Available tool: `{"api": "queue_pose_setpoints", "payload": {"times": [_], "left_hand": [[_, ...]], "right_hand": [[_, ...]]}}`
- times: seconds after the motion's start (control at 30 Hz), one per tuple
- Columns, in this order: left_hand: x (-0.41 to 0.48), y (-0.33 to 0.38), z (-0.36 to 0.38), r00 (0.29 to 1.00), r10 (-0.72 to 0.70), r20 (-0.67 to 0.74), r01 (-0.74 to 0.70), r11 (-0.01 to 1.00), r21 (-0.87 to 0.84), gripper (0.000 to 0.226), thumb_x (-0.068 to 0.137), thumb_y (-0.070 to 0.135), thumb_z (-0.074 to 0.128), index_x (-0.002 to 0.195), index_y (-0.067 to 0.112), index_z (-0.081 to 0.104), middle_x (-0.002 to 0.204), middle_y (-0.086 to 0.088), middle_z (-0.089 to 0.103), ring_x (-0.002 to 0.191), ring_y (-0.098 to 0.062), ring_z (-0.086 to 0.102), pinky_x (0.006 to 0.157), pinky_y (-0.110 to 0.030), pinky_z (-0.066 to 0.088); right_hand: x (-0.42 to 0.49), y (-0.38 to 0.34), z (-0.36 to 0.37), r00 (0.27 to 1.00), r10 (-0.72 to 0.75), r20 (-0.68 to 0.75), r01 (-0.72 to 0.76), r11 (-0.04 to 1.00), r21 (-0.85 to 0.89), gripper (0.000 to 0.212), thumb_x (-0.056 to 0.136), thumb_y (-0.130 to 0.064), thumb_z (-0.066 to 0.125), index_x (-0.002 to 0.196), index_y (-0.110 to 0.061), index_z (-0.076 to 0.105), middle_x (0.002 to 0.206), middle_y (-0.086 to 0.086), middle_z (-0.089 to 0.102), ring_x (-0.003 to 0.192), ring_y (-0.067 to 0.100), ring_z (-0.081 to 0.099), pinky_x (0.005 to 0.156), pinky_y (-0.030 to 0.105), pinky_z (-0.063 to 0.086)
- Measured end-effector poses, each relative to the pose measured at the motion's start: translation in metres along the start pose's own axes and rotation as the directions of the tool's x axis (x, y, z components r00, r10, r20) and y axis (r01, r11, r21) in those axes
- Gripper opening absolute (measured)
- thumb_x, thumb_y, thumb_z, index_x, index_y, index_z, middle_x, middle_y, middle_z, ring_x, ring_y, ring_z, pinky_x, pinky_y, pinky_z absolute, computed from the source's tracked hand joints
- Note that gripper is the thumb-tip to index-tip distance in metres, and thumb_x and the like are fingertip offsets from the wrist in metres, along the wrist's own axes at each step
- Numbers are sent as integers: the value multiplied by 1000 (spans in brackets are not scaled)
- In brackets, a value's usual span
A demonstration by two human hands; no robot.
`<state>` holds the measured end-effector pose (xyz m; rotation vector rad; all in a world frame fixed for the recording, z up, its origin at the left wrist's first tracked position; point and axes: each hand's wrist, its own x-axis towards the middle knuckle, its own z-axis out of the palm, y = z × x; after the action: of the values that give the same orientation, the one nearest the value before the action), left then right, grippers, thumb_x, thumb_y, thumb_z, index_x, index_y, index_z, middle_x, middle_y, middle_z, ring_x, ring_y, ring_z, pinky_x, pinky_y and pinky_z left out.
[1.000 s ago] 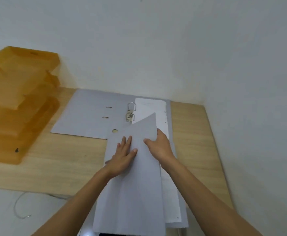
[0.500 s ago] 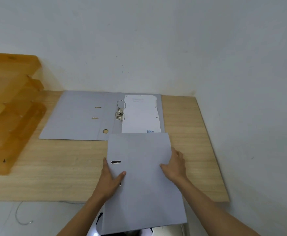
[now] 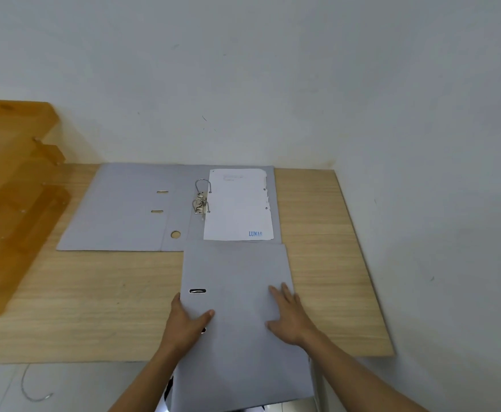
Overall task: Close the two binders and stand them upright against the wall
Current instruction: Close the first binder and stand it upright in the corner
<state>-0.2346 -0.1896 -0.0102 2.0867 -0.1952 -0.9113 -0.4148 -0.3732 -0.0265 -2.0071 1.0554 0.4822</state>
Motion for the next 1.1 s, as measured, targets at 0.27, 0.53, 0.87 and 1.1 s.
{"api": "queue_pose_setpoints", "payload": {"times": [0.27, 0.53, 0.87, 1.1], "left_hand": [[15, 2, -5, 967, -249, 49, 253, 938, -238, 51, 76, 23, 86, 119, 0, 69, 104, -15, 77, 86, -33, 76, 74, -43, 62], [2, 70, -9, 898, -48, 437, 218, 911, -350, 67, 74, 72, 69, 119, 23, 77, 115, -2, 79, 109, -25, 74, 86, -41, 60], [-19, 149, 3, 646, 111, 755, 180, 939, -292, 65, 85, 61, 68, 137, 21, 63, 129, -11, 73, 118, -29, 70, 91, -38, 60], [-6, 200, -2, 477, 381, 792, -183, 925, -334, 61, 80, 52, 78, 135, 34, 57, 119, 8, 77, 106, -13, 75, 81, -21, 60]], "right_hand": [[-8, 0, 0, 986, 128, -106, -80, 924, 373, 80, 94, -20, 62, 161, -5, 20, 172, 9, 7, 158, 21, 11, 117, 21, 17], [-19, -63, -25, 976, 220, -3, -179, 803, 569, 76, 103, -58, 29, 163, -27, -6, 171, 2, -19, 156, 38, -18, 124, 56, -3], [-47, -122, -64, 952, 263, -155, 43, 386, 921, 65, 94, -70, 38, 138, -28, 62, 126, 5, 75, 114, 21, 73, 95, 40, 57], [-77, -155, -111, 855, 122, -504, 395, 476, 785, 82, 85, -84, 37, 154, -41, 38, 154, -9, 53, 137, 14, 55, 116, 47, 42]]}}
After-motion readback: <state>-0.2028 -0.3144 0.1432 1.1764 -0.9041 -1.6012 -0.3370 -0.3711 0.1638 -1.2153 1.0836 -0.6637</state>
